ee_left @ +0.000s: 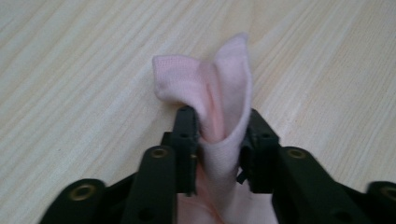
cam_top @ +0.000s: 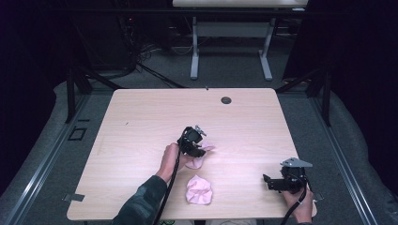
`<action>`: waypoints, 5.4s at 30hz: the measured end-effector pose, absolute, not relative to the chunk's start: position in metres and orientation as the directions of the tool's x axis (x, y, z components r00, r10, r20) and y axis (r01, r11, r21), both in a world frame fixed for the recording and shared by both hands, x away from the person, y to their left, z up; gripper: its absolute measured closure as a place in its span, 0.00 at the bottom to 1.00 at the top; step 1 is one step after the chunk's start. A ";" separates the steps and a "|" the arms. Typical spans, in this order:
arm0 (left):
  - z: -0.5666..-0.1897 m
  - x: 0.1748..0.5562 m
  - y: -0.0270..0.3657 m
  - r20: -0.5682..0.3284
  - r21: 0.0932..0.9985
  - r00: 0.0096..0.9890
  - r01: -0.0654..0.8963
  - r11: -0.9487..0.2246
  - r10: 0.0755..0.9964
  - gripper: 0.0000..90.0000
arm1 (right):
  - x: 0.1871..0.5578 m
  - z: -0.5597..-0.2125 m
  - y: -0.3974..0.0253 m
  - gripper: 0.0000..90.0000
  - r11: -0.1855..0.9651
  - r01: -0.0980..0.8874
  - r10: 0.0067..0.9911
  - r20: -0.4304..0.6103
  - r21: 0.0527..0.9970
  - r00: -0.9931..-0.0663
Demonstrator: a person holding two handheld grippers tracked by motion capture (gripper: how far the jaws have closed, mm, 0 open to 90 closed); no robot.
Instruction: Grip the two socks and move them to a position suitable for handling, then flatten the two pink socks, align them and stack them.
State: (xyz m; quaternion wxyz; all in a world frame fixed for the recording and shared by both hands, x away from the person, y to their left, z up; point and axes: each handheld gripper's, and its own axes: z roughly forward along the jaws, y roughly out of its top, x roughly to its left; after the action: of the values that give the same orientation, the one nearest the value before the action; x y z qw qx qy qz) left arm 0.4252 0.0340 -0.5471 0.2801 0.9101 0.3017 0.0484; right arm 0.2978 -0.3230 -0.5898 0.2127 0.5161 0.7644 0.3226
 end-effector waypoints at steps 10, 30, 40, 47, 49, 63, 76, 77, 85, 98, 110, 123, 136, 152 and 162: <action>-0.525 0.413 0.059 -0.064 0.611 0.798 0.506 -0.609 0.599 0.24 | 0.298 -0.589 -0.324 0.03 0.257 0.651 0.926 0.012 0.714 -0.378; -0.528 0.334 0.141 -0.104 0.689 0.726 0.545 -0.478 0.679 0.03 | 0.291 -0.559 -0.275 0.00 0.257 0.678 0.855 0.165 0.688 -0.492; -0.540 0.297 0.154 -0.109 0.722 0.692 0.548 -0.422 0.713 0.00 | 0.288 -0.531 -0.217 0.01 0.375 0.600 0.777 0.113 0.707 -0.619; -0.543 0.275 0.160 -0.124 0.744 0.665 0.554 -0.375 0.737 0.00 | 0.290 -0.518 -0.183 0.02 0.438 0.557 0.723 0.091 0.705 -0.685; -0.545 0.269 0.159 -0.125 0.744 0.663 0.555 -0.372 0.738 0.00 | 0.290 -0.516 -0.174 0.04 0.450 0.550 0.710 0.092 0.704 -0.698; -0.567 0.243 0.121 -0.160 0.719 0.681 0.577 -0.388 0.715 0.03 | 0.301 -0.522 -0.129 0.31 0.532 0.548 0.625 0.136 0.646 -0.768; -0.577 0.238 0.096 -0.131 0.707 0.703 0.560 -0.431 0.699 0.48 | 0.314 -0.547 -0.103 0.79 0.580 0.594 0.594 0.210 0.558 -0.777; -0.578 0.238 0.095 -0.138 0.704 0.701 0.566 -0.429 0.699 0.52 | 0.314 -0.548 -0.103 0.83 0.582 0.598 0.591 0.217 0.551 -0.777; -0.578 0.240 0.096 -0.136 0.712 0.710 0.555 -0.430 0.691 0.93 | 0.309 -0.547 -0.104 0.94 0.558 0.605 0.600 0.228 0.568 -0.767; -0.555 0.246 0.111 -0.109 0.783 0.718 0.488 -0.385 0.687 0.95 | 0.300 -0.503 -0.109 0.95 0.479 0.574 0.597 0.232 0.664 -0.768; -0.561 0.249 0.111 -0.153 0.824 0.674 0.490 -0.283 0.722 0.54 | 0.292 -0.467 -0.105 0.95 0.420 0.531 0.578 0.234 0.736 -0.782; -0.551 0.247 0.105 0.151 0.778 0.666 0.375 -0.504 0.730 0.98 | 0.285 -0.471 -0.133 0.95 0.339 0.581 0.610 0.298 0.740 -0.735; -0.567 0.237 0.067 0.233 0.641 0.764 0.344 -0.686 0.602 0.82 | 0.285 -0.524 -0.164 0.94 0.353 0.705 0.706 0.320 0.615 -0.632; -0.548 0.248 0.113 0.009 0.719 0.715 0.481 -0.502 0.699 0.41 | 0.282 -0.546 -0.173 0.80 0.401 0.702 0.767 0.203 0.588 -0.608; -0.543 0.263 0.118 -0.047 0.684 0.692 0.548 -0.481 0.721 0.45 | 0.270 -0.547 -0.163 0.62 0.418 0.678 0.782 0.141 0.605 -0.607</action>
State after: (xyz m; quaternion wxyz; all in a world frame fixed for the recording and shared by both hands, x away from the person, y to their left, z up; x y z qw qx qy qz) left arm 0.2628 0.1185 -0.5427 0.3473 0.8516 0.3724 0.1243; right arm 0.2700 -0.1631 -0.5473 0.0815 0.4355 0.8380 0.3186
